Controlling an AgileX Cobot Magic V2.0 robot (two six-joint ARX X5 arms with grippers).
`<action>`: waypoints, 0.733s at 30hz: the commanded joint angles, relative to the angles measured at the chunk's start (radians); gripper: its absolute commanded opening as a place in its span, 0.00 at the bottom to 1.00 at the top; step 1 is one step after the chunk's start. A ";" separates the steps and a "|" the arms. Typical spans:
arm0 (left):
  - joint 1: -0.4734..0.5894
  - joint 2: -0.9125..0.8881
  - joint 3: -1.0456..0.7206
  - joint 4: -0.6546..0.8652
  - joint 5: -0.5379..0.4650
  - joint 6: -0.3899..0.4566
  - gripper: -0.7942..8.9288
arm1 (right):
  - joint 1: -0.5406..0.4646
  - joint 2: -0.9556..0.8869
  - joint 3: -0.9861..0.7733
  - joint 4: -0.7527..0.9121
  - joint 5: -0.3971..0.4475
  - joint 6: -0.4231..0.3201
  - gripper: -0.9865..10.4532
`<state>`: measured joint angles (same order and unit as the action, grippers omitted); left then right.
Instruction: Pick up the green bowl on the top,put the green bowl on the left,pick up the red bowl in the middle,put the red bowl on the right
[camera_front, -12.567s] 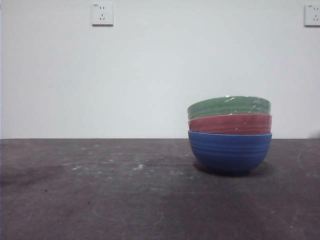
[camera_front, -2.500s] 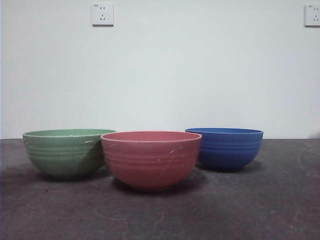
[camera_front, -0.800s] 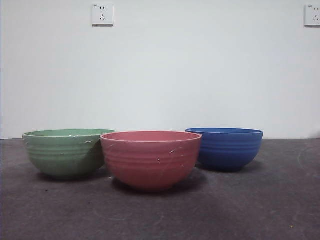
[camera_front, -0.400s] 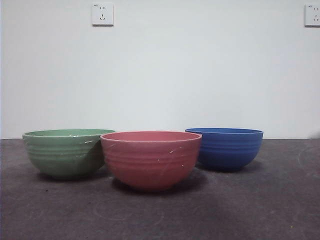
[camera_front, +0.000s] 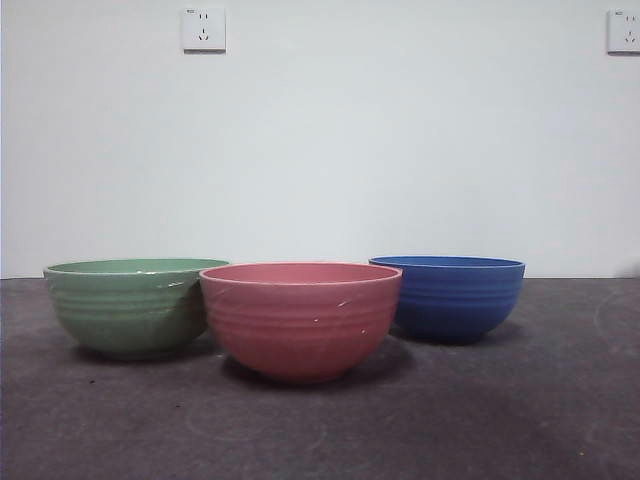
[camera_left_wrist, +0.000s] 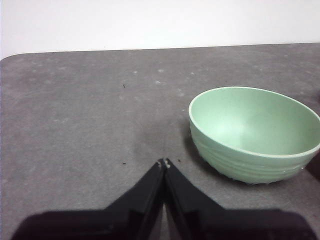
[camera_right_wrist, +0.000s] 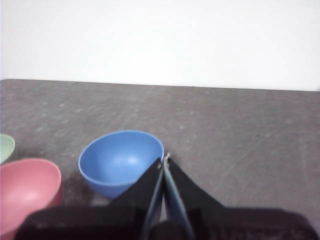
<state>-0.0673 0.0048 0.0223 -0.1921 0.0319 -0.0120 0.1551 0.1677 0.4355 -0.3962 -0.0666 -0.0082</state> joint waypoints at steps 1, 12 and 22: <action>0.003 -0.001 -0.016 0.003 -0.003 -0.008 0.08 | -0.057 -0.069 -0.170 0.086 -0.050 -0.005 0.09; 0.003 -0.001 -0.016 0.003 -0.002 -0.008 0.08 | -0.085 -0.157 -0.428 0.222 -0.108 0.036 0.09; 0.003 -0.001 -0.016 0.003 -0.002 -0.008 0.08 | -0.082 -0.154 -0.427 0.228 -0.110 0.062 0.09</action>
